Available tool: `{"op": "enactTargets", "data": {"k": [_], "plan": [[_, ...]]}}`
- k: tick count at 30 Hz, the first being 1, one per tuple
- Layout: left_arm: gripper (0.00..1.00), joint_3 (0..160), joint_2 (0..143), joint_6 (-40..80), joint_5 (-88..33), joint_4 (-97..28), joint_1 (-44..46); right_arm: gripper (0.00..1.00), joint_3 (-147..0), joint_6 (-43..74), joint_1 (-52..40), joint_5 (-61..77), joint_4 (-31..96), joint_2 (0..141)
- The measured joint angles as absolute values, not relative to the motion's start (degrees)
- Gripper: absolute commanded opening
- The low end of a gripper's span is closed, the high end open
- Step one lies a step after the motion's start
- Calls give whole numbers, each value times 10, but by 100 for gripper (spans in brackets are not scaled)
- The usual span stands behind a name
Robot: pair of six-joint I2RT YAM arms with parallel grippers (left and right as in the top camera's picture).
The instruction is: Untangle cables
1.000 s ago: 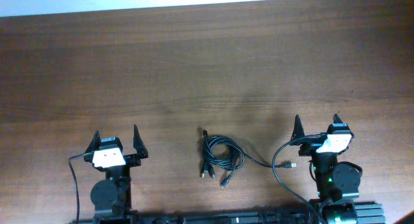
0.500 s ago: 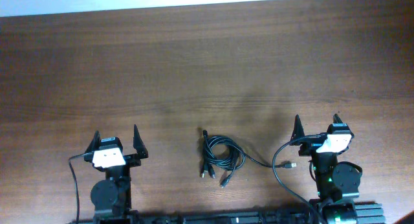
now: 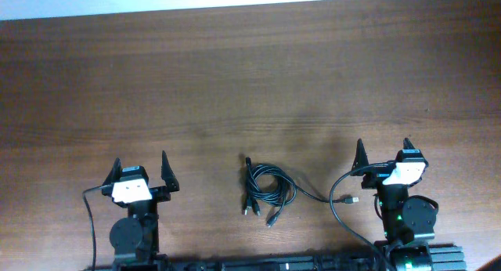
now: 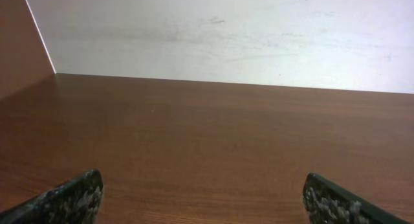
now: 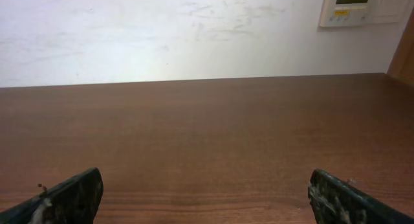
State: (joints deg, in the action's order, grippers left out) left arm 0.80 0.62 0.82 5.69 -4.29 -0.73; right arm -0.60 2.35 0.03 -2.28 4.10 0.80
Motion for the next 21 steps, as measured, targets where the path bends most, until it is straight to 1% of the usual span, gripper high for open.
{"op": "enactTargets", "data": {"k": [5,21], "plan": [[99,7,6,8,57,-20,-7,99,-6,23,0,-23,41,8],[99,7,6,8,50,-23,-7,99,-6,23,0,-23,41,8]]}}
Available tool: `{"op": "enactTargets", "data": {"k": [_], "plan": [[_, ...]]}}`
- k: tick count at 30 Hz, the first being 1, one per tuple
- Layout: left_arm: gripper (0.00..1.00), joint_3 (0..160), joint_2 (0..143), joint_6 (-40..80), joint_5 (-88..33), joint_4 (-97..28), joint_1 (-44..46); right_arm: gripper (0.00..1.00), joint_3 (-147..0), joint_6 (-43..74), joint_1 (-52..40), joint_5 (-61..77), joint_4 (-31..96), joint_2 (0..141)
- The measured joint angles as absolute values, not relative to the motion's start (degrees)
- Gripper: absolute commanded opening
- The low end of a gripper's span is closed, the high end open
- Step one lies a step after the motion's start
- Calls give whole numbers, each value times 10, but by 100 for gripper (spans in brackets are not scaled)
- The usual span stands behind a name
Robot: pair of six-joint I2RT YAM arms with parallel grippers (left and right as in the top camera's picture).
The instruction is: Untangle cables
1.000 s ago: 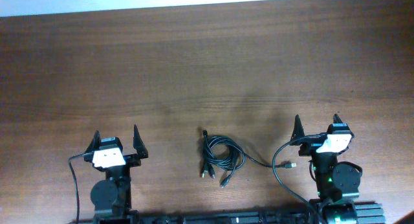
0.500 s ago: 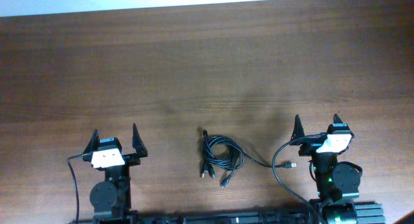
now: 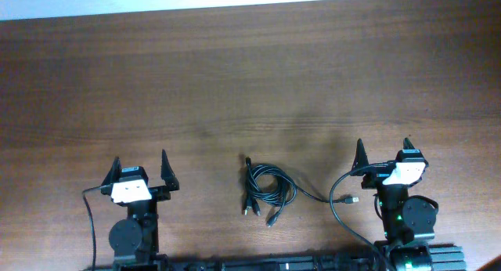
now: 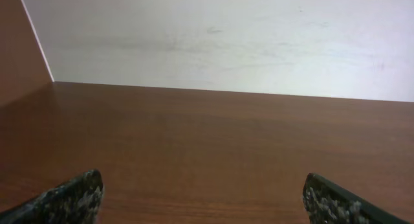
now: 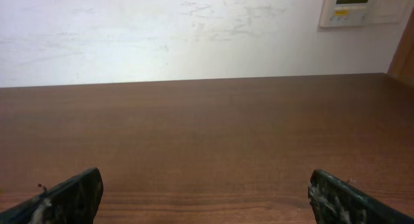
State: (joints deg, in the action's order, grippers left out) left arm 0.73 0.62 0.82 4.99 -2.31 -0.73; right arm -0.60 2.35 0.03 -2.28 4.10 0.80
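Observation:
A tangled bundle of black cables point(image 3: 266, 189) lies on the wooden table point(image 3: 250, 83) near its front edge, between the two arms. A loose black strand with a plug end point(image 3: 352, 200) runs from the bundle to the right arm's base. My left gripper point(image 3: 141, 166) stands open well to the left of the bundle, nothing between its fingers point(image 4: 71, 198). My right gripper point(image 3: 383, 151) stands open to the right of it, also empty, its fingers point(image 5: 343, 198) wide apart. Neither wrist view shows the cables.
A white wall point(image 5: 162, 30) rises behind the table's far edge, with a wall panel point(image 5: 352, 7) at the upper right. A black cable point(image 3: 88, 216) loops beside the left arm's base.
The left wrist view has tilted slightly, the table's far edge sitting a little lower in it. The cables and the right arm have not moved.

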Motion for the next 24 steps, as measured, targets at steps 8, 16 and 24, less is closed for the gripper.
{"op": "enactTargets", "data": {"k": [8,16,24], "plan": [[99,7,6,8,44,-34,-7,99,-6,24,0,-23,41,8],[99,8,6,8,42,-45,-7,99,-6,24,0,-23,41,8],[99,41,7,3,17,-106,-7,99,-6,23,0,-21,41,8]]}}
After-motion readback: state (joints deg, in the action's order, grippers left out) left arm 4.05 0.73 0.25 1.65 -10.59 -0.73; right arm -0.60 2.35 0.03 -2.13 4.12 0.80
